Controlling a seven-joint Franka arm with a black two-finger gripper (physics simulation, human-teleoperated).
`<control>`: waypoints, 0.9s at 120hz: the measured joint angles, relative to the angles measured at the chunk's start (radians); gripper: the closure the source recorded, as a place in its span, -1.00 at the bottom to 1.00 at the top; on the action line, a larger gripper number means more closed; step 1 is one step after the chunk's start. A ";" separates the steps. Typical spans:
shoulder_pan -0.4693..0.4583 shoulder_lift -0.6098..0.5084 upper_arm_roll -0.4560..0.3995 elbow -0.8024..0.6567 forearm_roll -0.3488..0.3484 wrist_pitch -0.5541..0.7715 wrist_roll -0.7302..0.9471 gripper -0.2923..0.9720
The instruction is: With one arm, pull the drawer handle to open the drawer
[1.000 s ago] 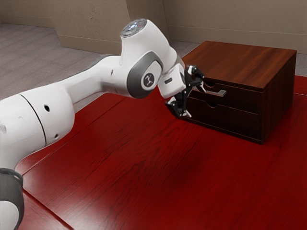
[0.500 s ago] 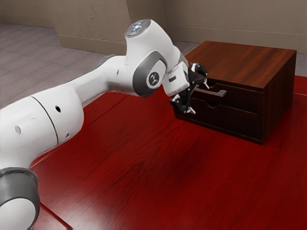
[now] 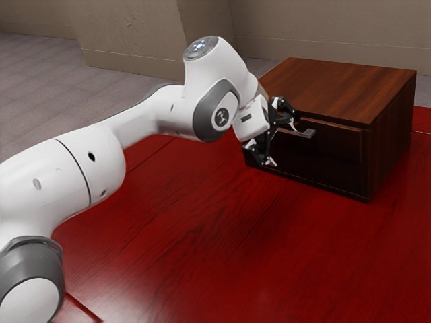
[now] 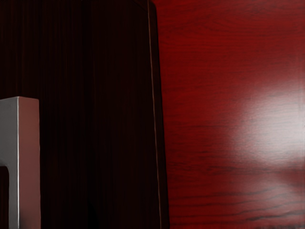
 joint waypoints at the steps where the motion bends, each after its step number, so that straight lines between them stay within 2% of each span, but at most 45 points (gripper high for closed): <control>1: 0.000 0.000 0.000 -0.001 0.000 0.000 0.000 -0.53; 108: 0.003 -0.009 0.018 -0.007 -0.007 -0.003 -0.005 -0.22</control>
